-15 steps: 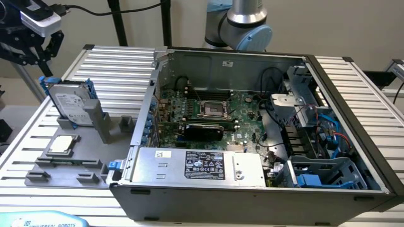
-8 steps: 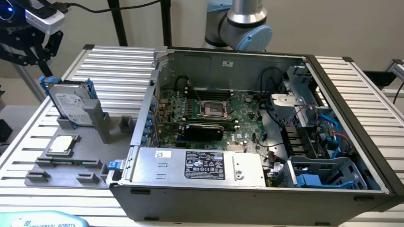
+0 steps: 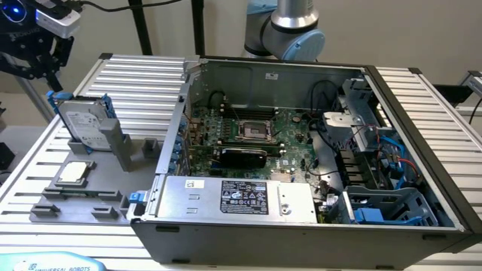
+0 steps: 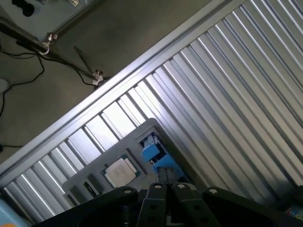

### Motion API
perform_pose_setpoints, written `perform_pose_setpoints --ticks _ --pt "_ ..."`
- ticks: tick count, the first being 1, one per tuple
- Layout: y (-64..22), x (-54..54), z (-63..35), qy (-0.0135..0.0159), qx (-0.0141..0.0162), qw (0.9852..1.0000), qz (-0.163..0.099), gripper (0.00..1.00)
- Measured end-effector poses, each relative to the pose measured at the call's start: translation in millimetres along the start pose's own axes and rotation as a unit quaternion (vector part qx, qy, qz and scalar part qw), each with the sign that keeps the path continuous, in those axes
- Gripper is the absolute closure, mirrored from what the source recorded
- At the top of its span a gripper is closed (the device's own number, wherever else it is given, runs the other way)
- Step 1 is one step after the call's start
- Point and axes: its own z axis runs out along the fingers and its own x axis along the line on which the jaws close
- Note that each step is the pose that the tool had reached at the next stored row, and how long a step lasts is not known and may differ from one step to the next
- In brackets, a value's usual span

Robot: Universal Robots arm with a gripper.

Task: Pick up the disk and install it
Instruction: 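Pick up the disk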

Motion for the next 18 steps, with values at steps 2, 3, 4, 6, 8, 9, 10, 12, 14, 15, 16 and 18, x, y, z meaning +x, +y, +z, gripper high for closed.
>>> perform_pose_setpoints --ticks 2,3,4,6,8,9,10,12,14,15,16,18 --pt "0.0 0.0 0.0 0.0008 -0.0003 0.9999 -0.015 0.89" --pt "0.0 0.0 0.0 0.0011 -0.0004 0.9997 -0.023 0.89" --pt "0.0 0.0 0.0 0.0015 -0.0005 0.9995 -0.031 0.89" --pt "0.0 0.0 0.0 0.0022 -0.0007 0.999 -0.045 0.89" --pt "0.1 -0.1 0.0 0.0026 -0.0005 0.9983 -0.058 0.89" --pt "0.1 -0.1 0.0 0.0029 -0.0003 0.9979 -0.065 0.89" --pt "0.1 -0.2 0.0 0.003 0.0001 0.9975 -0.071 0.89" --pt "0.2 -0.3 0.0 0.0033 0.0012 0.9965 -0.084 0.89" --pt "0.4 -0.5 0.0 0.0034 0.0027 0.9953 -0.096 0.89" --pt "0.4 -0.6 0.1 0.0034 0.0036 0.9947 -0.103 0.89" --pt "0.5 -0.7 0.1 0.0034 0.0046 0.994 -0.109 0.89" --pt "0.7 -1.0 0.1 0.0033 0.0067 0.9925 -0.122 0.89"
